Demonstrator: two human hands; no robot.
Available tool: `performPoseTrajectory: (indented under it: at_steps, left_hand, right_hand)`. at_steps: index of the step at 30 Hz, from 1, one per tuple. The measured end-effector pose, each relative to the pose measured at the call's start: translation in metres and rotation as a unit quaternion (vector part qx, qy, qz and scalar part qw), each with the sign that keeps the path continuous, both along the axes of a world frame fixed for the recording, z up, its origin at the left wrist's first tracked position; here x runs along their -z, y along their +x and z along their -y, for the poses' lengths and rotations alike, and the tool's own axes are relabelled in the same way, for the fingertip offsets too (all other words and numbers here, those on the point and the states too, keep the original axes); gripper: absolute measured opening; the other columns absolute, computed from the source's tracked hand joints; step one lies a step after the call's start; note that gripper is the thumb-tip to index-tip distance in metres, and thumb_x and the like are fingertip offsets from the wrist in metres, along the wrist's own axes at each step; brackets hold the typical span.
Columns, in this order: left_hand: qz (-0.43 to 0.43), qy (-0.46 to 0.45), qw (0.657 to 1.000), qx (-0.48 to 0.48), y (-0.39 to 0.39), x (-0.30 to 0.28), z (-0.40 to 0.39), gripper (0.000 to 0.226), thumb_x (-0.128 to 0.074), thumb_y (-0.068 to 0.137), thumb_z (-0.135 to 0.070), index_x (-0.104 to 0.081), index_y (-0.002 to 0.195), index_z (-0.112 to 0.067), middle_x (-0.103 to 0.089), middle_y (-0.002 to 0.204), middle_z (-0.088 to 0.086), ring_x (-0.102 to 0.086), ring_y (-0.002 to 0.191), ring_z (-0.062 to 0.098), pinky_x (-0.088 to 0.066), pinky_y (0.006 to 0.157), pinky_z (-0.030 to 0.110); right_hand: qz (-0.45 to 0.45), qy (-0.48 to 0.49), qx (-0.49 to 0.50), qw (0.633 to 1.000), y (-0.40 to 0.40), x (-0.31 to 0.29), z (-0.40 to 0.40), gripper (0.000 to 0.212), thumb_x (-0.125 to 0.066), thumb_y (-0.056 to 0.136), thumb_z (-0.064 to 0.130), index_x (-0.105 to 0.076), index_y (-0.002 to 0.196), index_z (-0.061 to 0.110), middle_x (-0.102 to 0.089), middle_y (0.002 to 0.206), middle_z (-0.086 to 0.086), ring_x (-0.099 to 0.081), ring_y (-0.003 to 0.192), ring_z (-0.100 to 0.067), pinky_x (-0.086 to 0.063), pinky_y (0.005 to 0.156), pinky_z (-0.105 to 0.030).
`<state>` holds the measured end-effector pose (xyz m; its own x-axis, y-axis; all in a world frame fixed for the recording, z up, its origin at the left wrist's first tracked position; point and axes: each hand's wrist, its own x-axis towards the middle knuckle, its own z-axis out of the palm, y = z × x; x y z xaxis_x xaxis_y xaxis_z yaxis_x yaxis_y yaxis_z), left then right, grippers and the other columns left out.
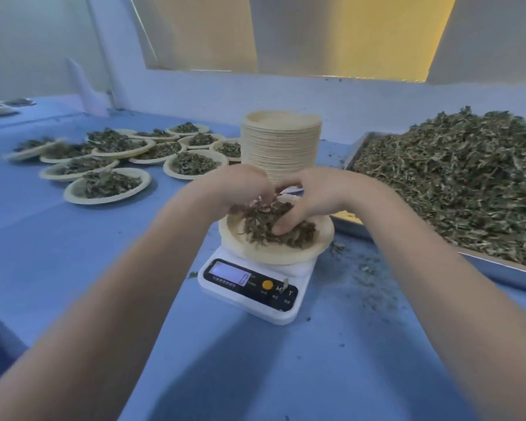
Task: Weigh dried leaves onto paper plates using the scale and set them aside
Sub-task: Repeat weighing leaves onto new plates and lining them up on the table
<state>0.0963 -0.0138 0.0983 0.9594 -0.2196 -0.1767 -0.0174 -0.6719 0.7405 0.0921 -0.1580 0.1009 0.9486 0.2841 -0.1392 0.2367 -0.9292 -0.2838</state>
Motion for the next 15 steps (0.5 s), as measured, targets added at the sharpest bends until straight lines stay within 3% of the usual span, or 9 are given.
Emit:
performPoseTrajectory:
  at_steps: [4, 8, 11, 15]
  left_hand:
    - [0.004, -0.045, 0.999, -0.007, 0.001, -0.004, -0.009, 0.027, -0.051, 0.088, -0.006, -0.055, 0.108, -0.023, -0.047, 0.115, -0.002, -0.059, 0.106, 0.025, -0.051, 0.089, 0.035]
    - [0.043, -0.127, 0.99, -0.053, 0.011, 0.005, -0.013, 0.033, -0.047, 0.089, -0.002, -0.061, 0.114, -0.018, -0.054, 0.104, -0.001, -0.063, 0.091, 0.021, -0.056, 0.079, 0.03]
    - [0.076, -0.213, 0.969, -0.096, 0.017, 0.014, -0.017, 0.028, -0.049, 0.087, -0.001, -0.064, 0.104, -0.017, -0.059, 0.1, 0.003, -0.062, 0.078, 0.017, -0.055, 0.067, 0.026]
    - [0.129, -0.244, 0.956, -0.1, 0.023, 0.029, -0.022, 0.031, -0.063, 0.077, 0.002, -0.064, 0.1, -0.019, -0.056, 0.089, 0.001, -0.056, 0.075, 0.012, -0.051, 0.067, 0.024]
  right_hand:
    - [0.038, 0.08, 0.031, 0.996, 0.0, 0.001, 0.007, 0.063, -0.075, 0.072, 0.051, -0.055, 0.129, 0.036, -0.048, 0.138, 0.005, -0.046, 0.123, -0.016, -0.034, 0.082, -0.028]
    - [0.093, 0.15, 0.035, 0.984, 0.003, 0.011, 0.003, 0.038, -0.074, 0.077, 0.042, -0.066, 0.113, 0.033, -0.064, 0.116, 0.001, -0.057, 0.097, -0.007, -0.037, 0.078, -0.024]
    - [0.108, 0.194, 0.034, 0.974, 0.004, 0.016, 0.003, 0.027, -0.074, 0.079, 0.036, -0.069, 0.105, 0.032, -0.068, 0.103, 0.005, -0.061, 0.092, -0.005, -0.044, 0.078, -0.022]
    - [0.124, 0.232, 0.035, 0.964, 0.008, 0.021, 0.007, 0.02, -0.073, 0.08, 0.034, -0.071, 0.101, 0.032, -0.068, 0.088, 0.017, -0.059, 0.08, 0.009, -0.043, 0.069, -0.009]
